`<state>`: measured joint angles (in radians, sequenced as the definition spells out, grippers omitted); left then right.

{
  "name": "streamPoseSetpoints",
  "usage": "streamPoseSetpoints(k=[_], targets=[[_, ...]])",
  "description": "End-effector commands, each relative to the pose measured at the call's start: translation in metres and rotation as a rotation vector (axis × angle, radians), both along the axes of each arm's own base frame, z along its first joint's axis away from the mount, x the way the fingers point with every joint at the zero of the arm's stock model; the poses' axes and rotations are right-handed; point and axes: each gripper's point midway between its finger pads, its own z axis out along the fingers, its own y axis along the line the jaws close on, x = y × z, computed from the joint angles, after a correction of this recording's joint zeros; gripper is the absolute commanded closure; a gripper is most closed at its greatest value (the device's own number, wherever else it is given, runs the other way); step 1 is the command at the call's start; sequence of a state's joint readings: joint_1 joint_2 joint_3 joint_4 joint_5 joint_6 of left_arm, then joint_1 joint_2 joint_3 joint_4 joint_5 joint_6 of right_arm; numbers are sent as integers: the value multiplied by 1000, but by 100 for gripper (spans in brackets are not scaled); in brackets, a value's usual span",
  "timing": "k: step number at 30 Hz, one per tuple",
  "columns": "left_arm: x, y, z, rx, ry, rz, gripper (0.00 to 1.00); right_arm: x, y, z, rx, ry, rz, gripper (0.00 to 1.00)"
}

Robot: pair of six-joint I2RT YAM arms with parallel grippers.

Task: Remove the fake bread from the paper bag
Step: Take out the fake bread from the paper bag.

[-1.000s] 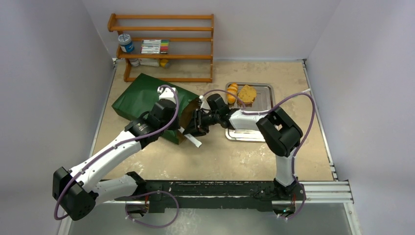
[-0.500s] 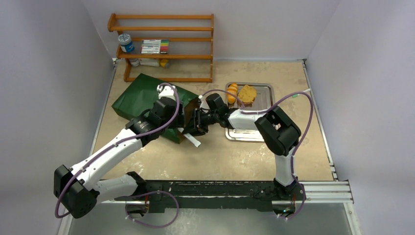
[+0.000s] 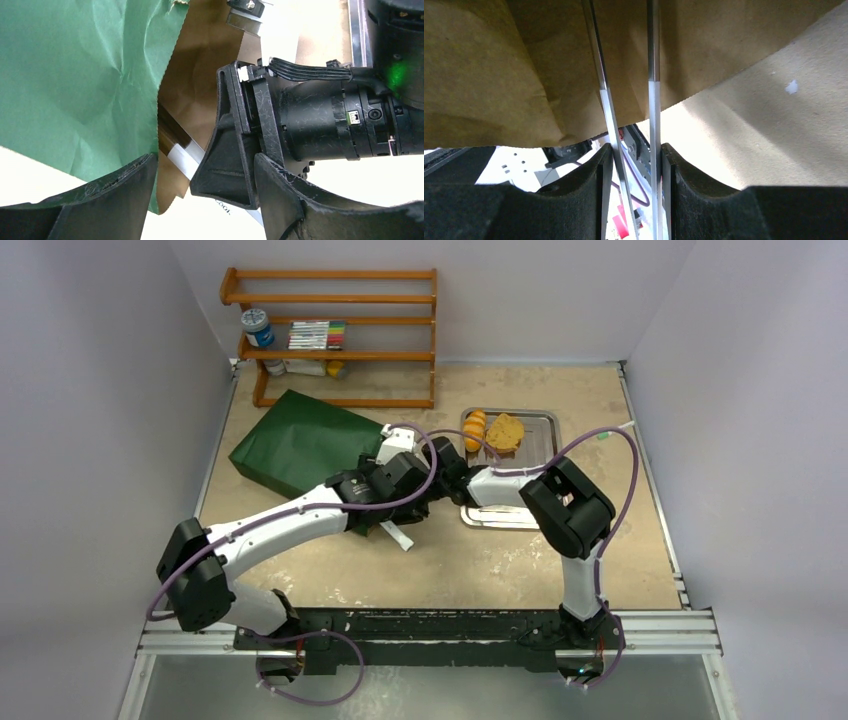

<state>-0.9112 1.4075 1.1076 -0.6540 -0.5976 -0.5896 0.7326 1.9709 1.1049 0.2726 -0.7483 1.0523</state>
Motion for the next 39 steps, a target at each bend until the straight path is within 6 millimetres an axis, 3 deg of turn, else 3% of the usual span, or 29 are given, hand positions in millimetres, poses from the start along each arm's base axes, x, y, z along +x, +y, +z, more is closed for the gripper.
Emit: streamPoseSetpoints(k=[1,11,14,24,31,36,39], targets=[[6,32,26,114,-112,153,30,-6,3,33,78,-31,29,60],[-2,51,65,147,-264,259,28,-11,-1,26,80,-12,37,61],[-2,53,67,145,-280,269,28,-11,-2,25,80,-11,36,61],[-3,44,38,164,-221,231,27,-10,-4,28,83,-20,31,61],[-6,47,13,216,-187,235,27,-10,-5,29,84,-27,28,61],[-2,54,8,273,-218,268,28,-13,-7,28,85,-24,28,61],[3,57,3,297,-226,278,36,-14,-8,27,86,-26,30,61]])
